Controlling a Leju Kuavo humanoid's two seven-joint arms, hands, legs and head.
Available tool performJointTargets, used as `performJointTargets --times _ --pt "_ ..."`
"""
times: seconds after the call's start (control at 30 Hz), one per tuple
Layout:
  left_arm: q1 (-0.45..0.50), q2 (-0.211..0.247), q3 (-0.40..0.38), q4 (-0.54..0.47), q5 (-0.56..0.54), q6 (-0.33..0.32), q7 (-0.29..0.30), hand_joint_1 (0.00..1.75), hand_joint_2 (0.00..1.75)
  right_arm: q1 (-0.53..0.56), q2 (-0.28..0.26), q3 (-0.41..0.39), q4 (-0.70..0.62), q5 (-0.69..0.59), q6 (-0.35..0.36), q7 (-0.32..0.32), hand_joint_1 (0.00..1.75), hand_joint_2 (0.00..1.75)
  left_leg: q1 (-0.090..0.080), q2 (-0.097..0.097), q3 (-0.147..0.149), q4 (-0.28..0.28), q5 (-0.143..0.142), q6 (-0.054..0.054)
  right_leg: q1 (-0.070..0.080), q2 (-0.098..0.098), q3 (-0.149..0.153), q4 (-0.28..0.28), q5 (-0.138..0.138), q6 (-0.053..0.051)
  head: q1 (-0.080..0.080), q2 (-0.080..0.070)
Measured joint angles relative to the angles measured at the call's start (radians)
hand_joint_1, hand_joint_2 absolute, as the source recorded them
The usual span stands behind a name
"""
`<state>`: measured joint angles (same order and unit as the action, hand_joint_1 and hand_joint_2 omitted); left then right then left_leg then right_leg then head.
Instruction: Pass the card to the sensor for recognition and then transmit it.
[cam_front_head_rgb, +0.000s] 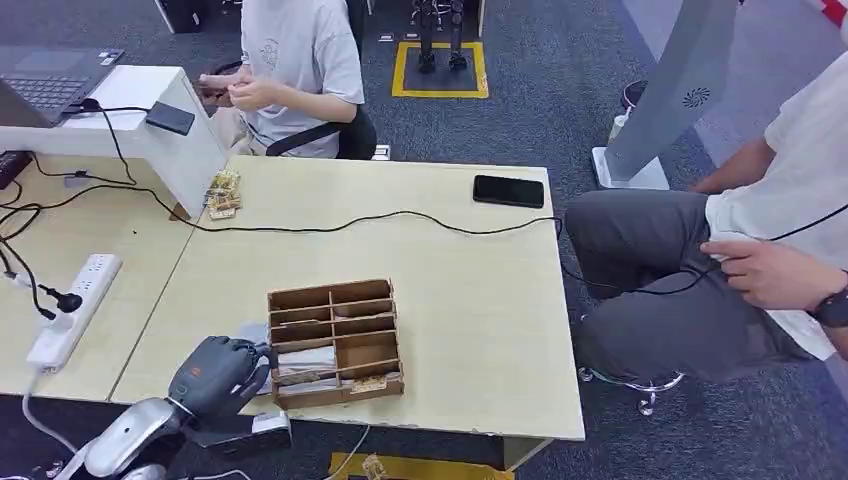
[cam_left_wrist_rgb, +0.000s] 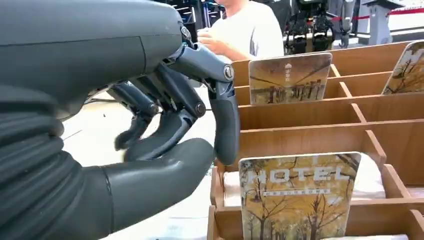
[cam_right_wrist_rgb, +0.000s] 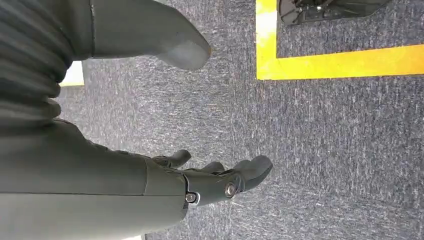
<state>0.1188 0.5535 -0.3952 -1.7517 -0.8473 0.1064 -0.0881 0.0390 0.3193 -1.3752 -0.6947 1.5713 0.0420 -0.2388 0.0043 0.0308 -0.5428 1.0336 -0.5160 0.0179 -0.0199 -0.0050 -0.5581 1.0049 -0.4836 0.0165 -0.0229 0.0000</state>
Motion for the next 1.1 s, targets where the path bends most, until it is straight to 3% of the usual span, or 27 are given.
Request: performJointTargets --times 0.37,0.83,1.1 --pt "0.001 -0.019 0.006 -0.032 -0.033 0.051 0.002 0.00 1.75 0.000 0.000 -0.001 0.000 0.000 0.003 0.002 0.00 1.75 0.000 0.000 0.000 0.000 0.000 0.000 0.000 0.000 0.000 0.000 0.000 0.000 0.000 0.000" --pt "0.000 -0.016 0.031 -0.072 -0.042 0.061 0.003 0.00 1.75 0.000 0.000 -0.006 0.000 0.000 0.012 -0.001 0.00 1.75 0.000 0.000 0.000 0.000 0.000 0.000 0.000 0.000 0.000 0.000 0.000 0.000 0.000 0.000" --pt "0.003 0.028 0.052 -0.078 -0.052 0.033 -0.006 0.00 1.75 0.000 0.000 -0.009 0.000 0.000 0.014 -0.001 0.00 1.75 0.000 0.000 0.000 0.000 0.000 0.000 0.000 0.000 0.000 0.000 0.000 0.000 0.000 0.000"
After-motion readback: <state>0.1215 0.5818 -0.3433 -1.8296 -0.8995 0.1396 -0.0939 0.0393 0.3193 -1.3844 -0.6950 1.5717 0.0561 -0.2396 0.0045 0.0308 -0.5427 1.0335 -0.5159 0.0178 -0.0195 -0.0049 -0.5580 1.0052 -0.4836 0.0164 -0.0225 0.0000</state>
